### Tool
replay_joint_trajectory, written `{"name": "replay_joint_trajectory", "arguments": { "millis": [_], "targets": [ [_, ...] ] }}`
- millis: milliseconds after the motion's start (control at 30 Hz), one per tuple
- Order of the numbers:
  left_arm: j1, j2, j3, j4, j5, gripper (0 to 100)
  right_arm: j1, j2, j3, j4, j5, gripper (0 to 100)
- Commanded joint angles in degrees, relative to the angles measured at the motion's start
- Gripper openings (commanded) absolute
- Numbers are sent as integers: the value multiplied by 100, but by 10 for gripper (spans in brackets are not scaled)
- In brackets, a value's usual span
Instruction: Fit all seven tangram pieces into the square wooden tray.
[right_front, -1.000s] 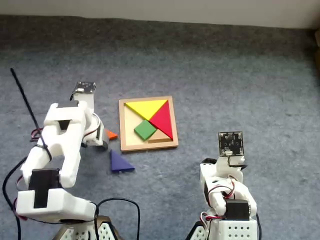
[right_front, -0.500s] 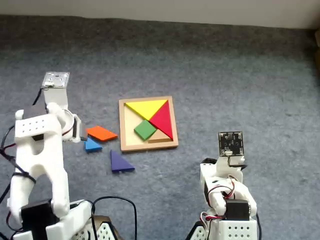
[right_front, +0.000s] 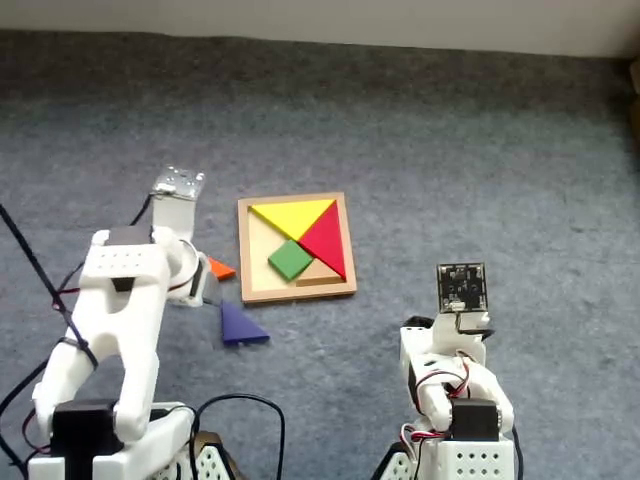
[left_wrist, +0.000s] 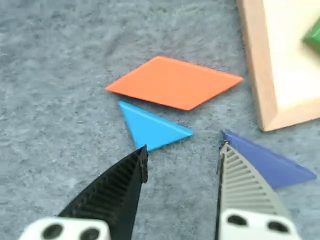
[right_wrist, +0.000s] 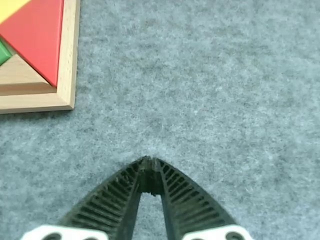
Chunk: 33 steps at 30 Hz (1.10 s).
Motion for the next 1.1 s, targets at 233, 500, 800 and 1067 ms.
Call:
{"name": "replay_joint_trajectory", "arguments": {
  "millis": [233, 500, 800, 1067],
  "targets": [
    [-338, -84, -84, -466, -9, 232, 66, -31, 664, -136, 62, 17],
    [-919, 1552, -901, -580, -9, 231, 66, -31, 664, -136, 62, 17],
    [-1200, 1912, -1429, -185, -185, 182, 207, -31, 664, -145, 62, 17],
    [-980, 1859, -1420, -149, -580, 122, 215, -31, 664, -145, 62, 17]
  ]
}}
